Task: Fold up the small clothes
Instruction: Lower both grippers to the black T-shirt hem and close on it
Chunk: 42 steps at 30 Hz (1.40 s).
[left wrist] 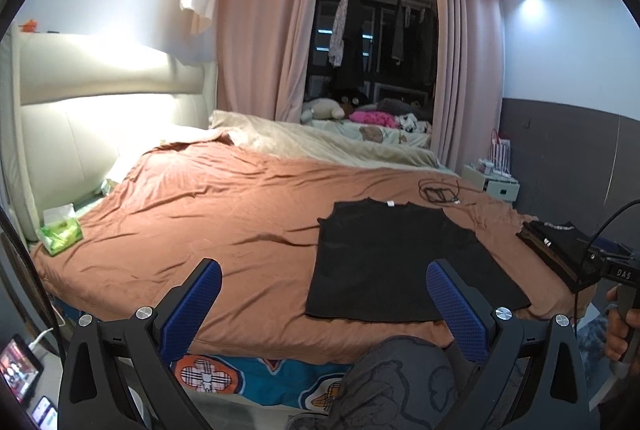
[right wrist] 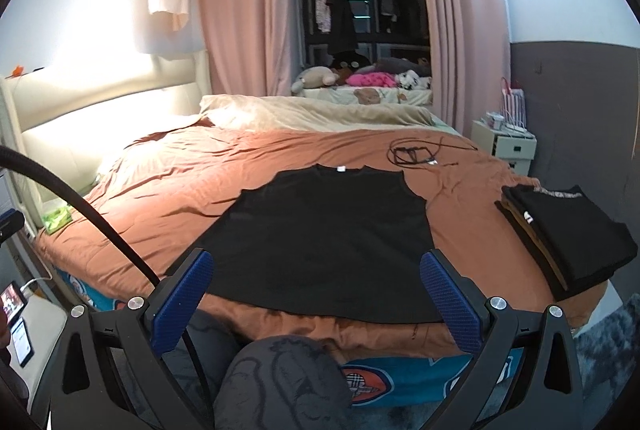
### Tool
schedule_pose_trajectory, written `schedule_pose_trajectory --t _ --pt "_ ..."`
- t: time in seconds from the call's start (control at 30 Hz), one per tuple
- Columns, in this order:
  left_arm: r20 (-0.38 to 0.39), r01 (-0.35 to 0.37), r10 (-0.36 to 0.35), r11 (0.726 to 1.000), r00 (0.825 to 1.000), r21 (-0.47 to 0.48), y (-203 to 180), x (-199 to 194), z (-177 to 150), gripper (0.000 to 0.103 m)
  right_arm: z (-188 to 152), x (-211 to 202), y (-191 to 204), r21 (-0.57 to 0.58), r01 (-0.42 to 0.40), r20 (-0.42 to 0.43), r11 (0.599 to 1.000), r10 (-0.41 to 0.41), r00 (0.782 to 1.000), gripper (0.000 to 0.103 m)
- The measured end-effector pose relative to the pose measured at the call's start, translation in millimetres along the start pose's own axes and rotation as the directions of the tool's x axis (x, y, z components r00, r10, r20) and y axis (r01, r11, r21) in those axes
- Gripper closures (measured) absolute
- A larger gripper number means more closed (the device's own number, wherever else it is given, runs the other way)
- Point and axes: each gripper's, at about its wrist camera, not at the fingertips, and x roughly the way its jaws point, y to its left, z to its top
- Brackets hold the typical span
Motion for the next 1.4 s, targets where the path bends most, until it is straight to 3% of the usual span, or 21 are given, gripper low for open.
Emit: schedule_pose_trajectory --t 0.2,0.53,0.67,0.87,1.4 --pt "-0.056 0.038 -0.037 0.999 0.998 0.002 -3 36 0 0.002 6 19 -11 0.033 0.032 -0.027 0.999 -0.032 0.999 0.000" --pt "-0.189 0.095 -0.096 0.995 0.977 -0.015 -11 109 -6 0.020 14 58 -32 0.112 0.113 -0.115 0.987 -0.100 0.988 0.000" --pt "-0.255 0.111 -0.116 0.993 0.960 -0.033 -12 144 -13 0.034 21 73 -41 0.146 0.149 -0.154 0.978 -0.127 0.980 0.007" --pt "-0.353 0.080 -0.097 0.995 0.930 -0.062 -5 196 -30 0.046 23 98 -60 0.212 0.186 -0.227 0.959 -0.137 0.964 0.023" --pt "-0.532 0.006 -0.049 0.997 0.845 -0.083 24 280 -79 0.064 27 150 -84 0.271 0.254 -0.372 0.929 -0.142 0.917 0.043"
